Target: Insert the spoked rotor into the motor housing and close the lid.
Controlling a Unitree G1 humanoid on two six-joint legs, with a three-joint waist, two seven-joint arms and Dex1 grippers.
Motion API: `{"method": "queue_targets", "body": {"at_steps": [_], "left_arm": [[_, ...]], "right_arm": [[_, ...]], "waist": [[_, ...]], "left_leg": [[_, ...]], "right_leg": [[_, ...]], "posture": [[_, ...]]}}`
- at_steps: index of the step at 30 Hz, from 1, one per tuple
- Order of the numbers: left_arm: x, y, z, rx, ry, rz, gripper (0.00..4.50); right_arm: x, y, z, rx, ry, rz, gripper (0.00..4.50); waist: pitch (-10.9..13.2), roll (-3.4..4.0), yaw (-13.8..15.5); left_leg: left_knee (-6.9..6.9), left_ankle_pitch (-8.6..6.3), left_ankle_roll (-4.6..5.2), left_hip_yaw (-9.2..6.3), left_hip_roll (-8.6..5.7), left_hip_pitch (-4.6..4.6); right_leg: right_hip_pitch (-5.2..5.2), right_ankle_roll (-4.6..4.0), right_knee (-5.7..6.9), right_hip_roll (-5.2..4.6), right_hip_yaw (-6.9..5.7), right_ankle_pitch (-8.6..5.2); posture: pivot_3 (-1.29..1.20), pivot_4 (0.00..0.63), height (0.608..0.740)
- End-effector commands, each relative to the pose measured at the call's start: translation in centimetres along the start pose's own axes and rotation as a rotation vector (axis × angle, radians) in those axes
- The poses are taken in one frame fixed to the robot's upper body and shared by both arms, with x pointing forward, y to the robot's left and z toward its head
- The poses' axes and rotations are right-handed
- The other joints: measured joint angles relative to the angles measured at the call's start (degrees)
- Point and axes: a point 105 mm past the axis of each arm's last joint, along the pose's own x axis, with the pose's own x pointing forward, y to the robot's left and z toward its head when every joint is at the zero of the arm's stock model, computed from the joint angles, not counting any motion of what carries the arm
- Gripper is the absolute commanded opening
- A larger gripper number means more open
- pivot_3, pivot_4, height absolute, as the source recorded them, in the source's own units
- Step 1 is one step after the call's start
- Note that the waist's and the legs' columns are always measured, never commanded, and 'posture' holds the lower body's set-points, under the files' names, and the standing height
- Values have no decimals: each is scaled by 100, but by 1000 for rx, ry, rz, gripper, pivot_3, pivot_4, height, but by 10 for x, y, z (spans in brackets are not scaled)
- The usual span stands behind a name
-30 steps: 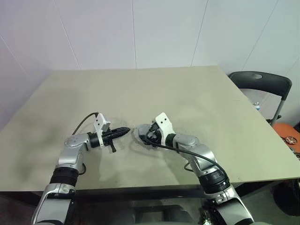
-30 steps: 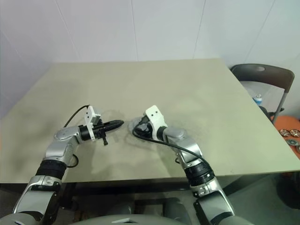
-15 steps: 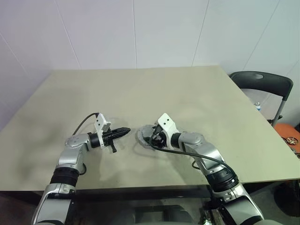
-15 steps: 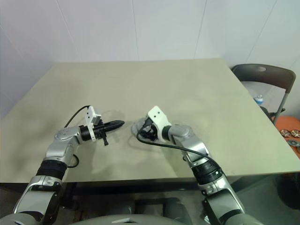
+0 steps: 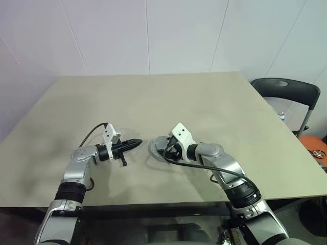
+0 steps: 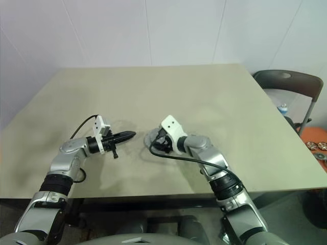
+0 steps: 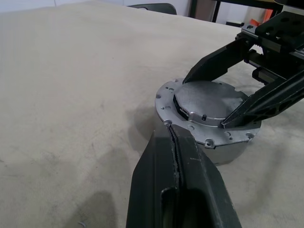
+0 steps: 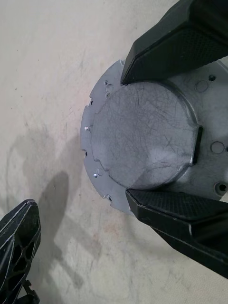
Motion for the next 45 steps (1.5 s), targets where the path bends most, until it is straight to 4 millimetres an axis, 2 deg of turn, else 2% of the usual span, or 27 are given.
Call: {"method": "queue_targets", "body": {"at_steps": [1,8,17,24,30,35,40,45], "left_arm": [[2,1,9,28,-19,-7,0],[2,1,9,28,-18,-8,0],[3,1,10,31,-18,-9,0],[5,0,10,32,-17,-16,0],[6,0,10,32,-15,-21,0],[8,-1,10,30,-16,-28,0],[28,-12,17,37,-44,-90,0],[37,-18,19,37,-50,-121,0]], "right_arm": [[-5,-10,15,-39,-34,-30,3033],[-3,-10,7,-33,-14,-35,3033],[-3,-12,-19,2,62,-31,3033],[-10,-23,-40,41,110,-56,3033],[-11,-23,-47,73,118,-48,3033],[-2,-8,-49,103,117,-9,3033],[4,8,-61,130,158,36,3033],[9,17,-69,143,201,46,3033]], "waist": [[0,0,2],[0,0,6],[-1,-1,10],[-3,-4,24],[-5,-6,58],[-5,-6,105],[-8,-9,114],[-9,-9,73]], "left_leg": [[0,0,0,0,0,0],[1,0,0,0,-1,0],[4,0,0,0,-1,6],[8,0,0,-1,-3,13],[11,0,0,-2,-5,16],[10,0,0,-2,-3,20],[9,0,0,-3,-1,38],[-13,-2,0,-2,4,90]], "right_leg": [[0,0,0,0,0,0],[1,0,0,0,0,0],[8,0,1,1,-1,0],[20,0,0,2,-2,0],[26,0,-2,0,-4,-1],[27,0,0,2,-4,-1],[44,0,0,3,-4,-2],[92,20,-12,3,-3,-22]], "posture": [[0,0,740],[0,0,740],[0,0,740],[0,0,740],[0,0,740],[0,0,740],[0,0,740],[0,0,740]]}}
